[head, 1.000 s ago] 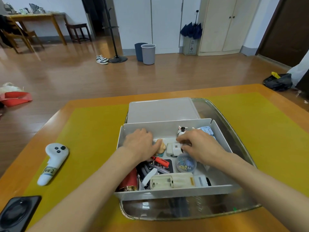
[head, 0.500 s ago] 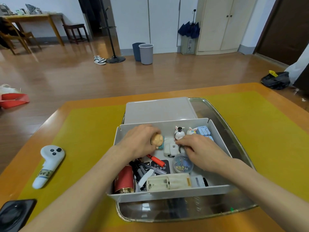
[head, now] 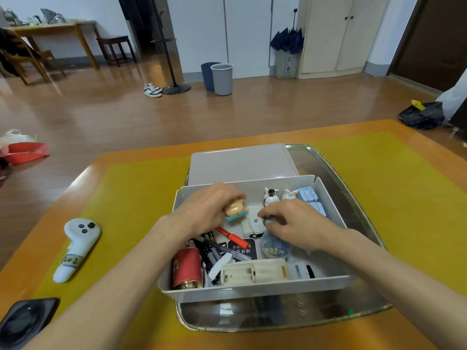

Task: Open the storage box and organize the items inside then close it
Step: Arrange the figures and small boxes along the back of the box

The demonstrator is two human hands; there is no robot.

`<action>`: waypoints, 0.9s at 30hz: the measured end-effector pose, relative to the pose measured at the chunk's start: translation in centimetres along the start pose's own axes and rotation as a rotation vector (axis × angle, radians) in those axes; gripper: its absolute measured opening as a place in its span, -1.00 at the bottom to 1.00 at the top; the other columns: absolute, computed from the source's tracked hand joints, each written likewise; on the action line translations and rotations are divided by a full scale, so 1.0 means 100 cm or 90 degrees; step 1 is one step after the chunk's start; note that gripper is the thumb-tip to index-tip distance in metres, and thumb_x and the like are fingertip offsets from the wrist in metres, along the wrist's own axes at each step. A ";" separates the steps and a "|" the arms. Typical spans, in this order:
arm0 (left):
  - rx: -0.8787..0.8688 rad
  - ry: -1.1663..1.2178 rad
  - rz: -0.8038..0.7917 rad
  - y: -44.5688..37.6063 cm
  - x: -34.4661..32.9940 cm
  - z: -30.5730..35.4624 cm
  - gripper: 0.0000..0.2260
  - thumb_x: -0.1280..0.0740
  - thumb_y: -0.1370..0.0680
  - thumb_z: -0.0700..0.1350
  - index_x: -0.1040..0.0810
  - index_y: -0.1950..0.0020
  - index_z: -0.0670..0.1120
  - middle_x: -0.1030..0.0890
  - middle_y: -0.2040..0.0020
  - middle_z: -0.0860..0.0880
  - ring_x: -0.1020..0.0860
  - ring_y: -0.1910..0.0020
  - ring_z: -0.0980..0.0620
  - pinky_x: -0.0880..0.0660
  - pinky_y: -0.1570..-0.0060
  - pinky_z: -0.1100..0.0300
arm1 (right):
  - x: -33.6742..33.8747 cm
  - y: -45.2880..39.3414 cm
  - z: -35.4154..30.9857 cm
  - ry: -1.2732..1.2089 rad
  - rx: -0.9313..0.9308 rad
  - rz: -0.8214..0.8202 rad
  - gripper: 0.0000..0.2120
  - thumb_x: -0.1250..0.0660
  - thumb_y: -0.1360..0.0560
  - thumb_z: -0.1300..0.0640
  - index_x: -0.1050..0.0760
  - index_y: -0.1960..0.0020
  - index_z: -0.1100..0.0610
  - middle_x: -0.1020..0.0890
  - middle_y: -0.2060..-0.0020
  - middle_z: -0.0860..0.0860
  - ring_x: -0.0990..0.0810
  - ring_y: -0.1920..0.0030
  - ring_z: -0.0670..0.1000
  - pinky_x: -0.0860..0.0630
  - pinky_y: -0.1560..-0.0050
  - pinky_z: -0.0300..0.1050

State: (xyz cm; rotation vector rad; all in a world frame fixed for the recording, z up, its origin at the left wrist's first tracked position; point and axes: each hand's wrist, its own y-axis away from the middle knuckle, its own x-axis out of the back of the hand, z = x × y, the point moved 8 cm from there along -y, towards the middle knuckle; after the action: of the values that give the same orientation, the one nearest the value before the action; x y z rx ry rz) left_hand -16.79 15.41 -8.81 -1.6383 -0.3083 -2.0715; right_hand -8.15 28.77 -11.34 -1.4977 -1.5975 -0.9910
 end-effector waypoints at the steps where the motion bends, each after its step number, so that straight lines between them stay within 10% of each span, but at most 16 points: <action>1: 0.012 0.017 0.005 0.001 0.002 -0.003 -0.54 -0.30 -0.42 -0.41 -0.54 -0.23 -0.02 -0.60 -0.16 0.03 -0.51 -0.16 -0.02 -0.48 -0.10 -0.01 | 0.000 -0.002 -0.001 -0.012 -0.002 -0.003 -0.69 -0.27 -0.52 0.05 -0.62 -0.23 -0.04 -0.69 -0.11 -0.09 -0.60 -0.09 -0.01 -0.56 -0.12 0.03; 8: 0.053 0.081 0.065 0.013 0.025 -0.021 -0.61 -0.42 -0.35 -0.35 -0.55 -0.10 -0.02 -0.60 0.01 0.06 -0.54 0.04 0.03 -0.51 0.04 0.01 | -0.008 -0.024 -0.017 -0.009 0.008 -0.021 -0.74 -0.40 -0.49 0.05 -0.65 -0.17 0.05 -0.71 0.01 -0.01 -0.63 -0.01 0.01 -0.57 -0.09 0.03; 13: 0.059 0.076 0.110 0.027 0.035 -0.026 -0.60 -0.50 -0.35 -0.31 -0.54 -0.12 -0.03 -0.59 -0.01 0.04 -0.54 0.03 0.00 -0.50 0.04 0.02 | -0.009 -0.027 -0.024 -0.270 0.007 0.002 -0.65 -0.33 -0.56 0.29 -0.58 -0.32 0.11 -0.69 -0.12 -0.07 -0.63 -0.10 -0.21 -0.53 -0.16 -0.34; 18: -0.011 0.056 0.146 0.017 0.028 0.002 -0.56 -0.34 -0.35 -0.40 -0.51 -0.14 -0.01 -0.55 -0.04 0.03 -0.50 -0.03 -0.02 -0.43 0.06 0.10 | 0.035 -0.020 -0.018 -0.416 -0.033 0.154 -0.81 -0.35 -0.60 0.23 -0.63 -0.19 0.16 -0.71 0.02 0.16 -0.64 0.09 0.10 -0.61 0.02 0.06; 23: -0.041 -0.010 0.101 -0.008 -0.001 0.033 -0.60 -0.30 -0.43 -0.34 -0.45 -0.20 0.01 -0.48 -0.09 0.02 -0.44 -0.11 -0.06 -0.50 0.11 -0.08 | 0.062 0.007 0.002 -0.210 -0.042 0.182 -0.84 -0.35 -0.58 0.17 -0.68 -0.09 0.03 -0.72 0.10 -0.10 -0.62 0.10 -0.15 -0.51 0.05 -0.26; 27: -0.040 -0.078 0.071 -0.020 -0.023 0.046 -0.57 -0.34 -0.44 -0.34 -0.42 -0.23 0.02 -0.44 -0.12 0.03 -0.39 -0.16 -0.04 -0.49 0.15 -0.03 | 0.038 0.029 0.014 0.001 -0.042 0.072 -0.79 -0.29 -0.58 0.08 -0.65 -0.15 -0.02 -0.70 0.01 -0.10 -0.61 -0.01 -0.07 -0.55 -0.10 -0.01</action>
State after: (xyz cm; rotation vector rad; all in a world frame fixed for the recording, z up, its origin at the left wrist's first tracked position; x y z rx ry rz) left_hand -13.51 19.74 -9.63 -1.7816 -0.1906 -1.9210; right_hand -5.45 31.83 -8.43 -1.6128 -1.4753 -0.9892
